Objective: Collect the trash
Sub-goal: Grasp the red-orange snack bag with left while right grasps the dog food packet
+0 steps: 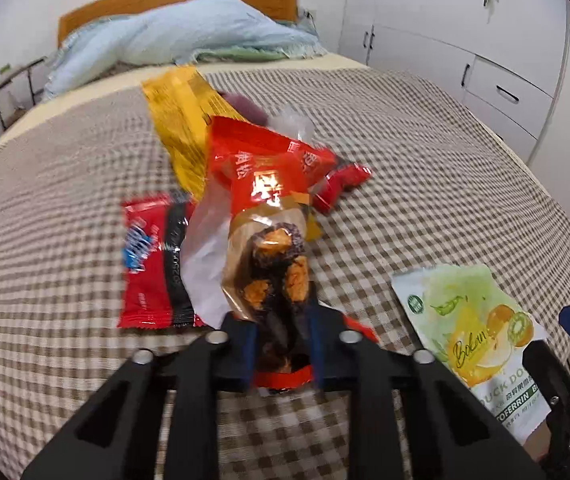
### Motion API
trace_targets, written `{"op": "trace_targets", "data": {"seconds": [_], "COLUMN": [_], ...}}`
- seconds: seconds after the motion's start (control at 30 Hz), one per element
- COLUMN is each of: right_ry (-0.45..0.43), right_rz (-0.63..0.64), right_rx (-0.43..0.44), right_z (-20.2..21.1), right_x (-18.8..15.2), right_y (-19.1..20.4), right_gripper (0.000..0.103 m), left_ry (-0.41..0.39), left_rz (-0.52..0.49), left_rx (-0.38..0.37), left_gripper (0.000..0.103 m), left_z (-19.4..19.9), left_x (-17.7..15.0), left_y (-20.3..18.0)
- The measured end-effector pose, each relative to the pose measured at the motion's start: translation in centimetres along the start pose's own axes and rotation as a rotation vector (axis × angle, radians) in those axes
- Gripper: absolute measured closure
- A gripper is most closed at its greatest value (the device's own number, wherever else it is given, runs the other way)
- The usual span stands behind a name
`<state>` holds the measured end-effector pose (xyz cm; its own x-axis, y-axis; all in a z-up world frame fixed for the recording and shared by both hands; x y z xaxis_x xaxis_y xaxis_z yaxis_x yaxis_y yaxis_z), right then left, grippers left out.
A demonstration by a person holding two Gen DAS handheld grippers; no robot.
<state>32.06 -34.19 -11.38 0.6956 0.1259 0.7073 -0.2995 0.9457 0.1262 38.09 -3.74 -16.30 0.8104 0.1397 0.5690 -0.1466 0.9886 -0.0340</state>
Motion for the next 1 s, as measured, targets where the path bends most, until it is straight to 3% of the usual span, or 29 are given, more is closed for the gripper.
{"op": "trace_targets", "data": {"seconds": [0.13, 0.37, 0.7, 1.0], "right_ry": [0.011, 0.042, 0.025, 0.087], "right_rz": [0.009, 0.068, 0.091, 0.107], "right_rx": [0.032, 0.070, 0.031, -0.050], "right_z": [-0.2, -0.5, -0.2, -0.7], "right_x": [-0.1, -0.5, -0.5, -1.3], "right_y": [0.5, 2.5, 3.4, 3.7], "right_gripper": [0.008, 0.008, 0.008, 0.008], "left_ry": [-0.036, -0.069, -0.109, -0.121], "left_rz": [-0.012, -0.062, -0.062, -0.019], "left_rx": [-0.026, -0.066, -0.076, -0.091], "left_gripper": [0.095, 0.095, 0.096, 0.096], "left_z": [1.5, 3.6, 5.4, 5.3], "left_x": [-0.1, -1.5, -4.0, -5.1], "left_y": [0.2, -0.4, 2.0, 4.4]}}
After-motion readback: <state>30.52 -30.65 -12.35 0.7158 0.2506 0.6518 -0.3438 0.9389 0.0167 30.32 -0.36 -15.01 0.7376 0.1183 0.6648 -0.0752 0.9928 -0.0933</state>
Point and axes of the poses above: each gripper's, at about its wrist camera, not at the fingertips, and z roughly against the way its jaws point, y to its left, x to its top, the point moved 4 cm from there along -z, roughly the way its jaws point, and after that the axes turned 9 degrees about y, right-handed, at the moved point
